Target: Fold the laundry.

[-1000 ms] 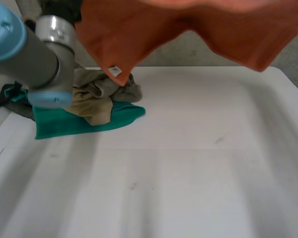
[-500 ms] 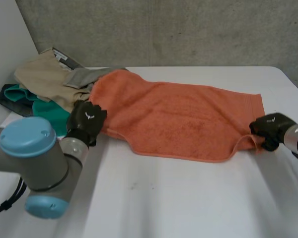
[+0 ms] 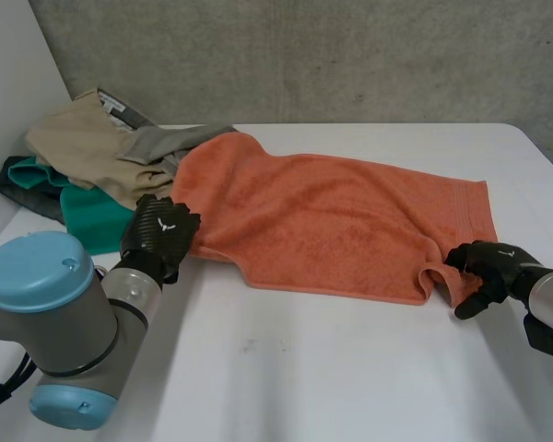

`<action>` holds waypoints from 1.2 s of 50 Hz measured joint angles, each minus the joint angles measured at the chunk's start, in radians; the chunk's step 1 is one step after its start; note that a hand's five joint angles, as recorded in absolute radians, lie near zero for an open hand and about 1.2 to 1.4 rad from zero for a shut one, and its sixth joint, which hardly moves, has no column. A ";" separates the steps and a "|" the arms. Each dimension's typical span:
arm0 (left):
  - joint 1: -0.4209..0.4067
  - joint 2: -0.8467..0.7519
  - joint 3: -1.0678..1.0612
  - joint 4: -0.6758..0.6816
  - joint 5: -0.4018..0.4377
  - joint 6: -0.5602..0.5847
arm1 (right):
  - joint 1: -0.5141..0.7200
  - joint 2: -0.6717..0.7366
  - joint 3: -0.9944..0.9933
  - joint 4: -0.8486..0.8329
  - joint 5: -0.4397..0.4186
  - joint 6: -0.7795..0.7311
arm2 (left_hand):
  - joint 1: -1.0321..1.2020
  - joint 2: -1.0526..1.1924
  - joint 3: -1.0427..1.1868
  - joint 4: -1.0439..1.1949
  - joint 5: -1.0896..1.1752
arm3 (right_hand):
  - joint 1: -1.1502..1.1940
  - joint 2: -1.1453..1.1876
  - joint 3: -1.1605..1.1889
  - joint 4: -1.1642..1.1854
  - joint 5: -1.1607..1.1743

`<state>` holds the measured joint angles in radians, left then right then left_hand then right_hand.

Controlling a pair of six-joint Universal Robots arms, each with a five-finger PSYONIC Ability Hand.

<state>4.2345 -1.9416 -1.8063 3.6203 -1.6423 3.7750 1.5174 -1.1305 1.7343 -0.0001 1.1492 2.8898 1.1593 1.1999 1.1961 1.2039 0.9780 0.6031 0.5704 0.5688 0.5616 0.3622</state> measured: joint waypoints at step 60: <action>0.002 0.101 -0.012 -0.039 -0.002 -0.010 | 0.101 -0.068 -0.026 -0.092 0.286 -0.302 | 0.000 0.000 0.000 0.000 0.000 | 0.531 0.611 0.620 0.634 0.619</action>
<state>4.2370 -1.8406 -1.8181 3.5811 -1.6447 3.7646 1.6182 -1.1983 1.7085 -0.0918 1.4355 2.5878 1.1593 1.1999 1.1961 1.2039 0.9780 1.1337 1.1811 1.1890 1.1960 0.9807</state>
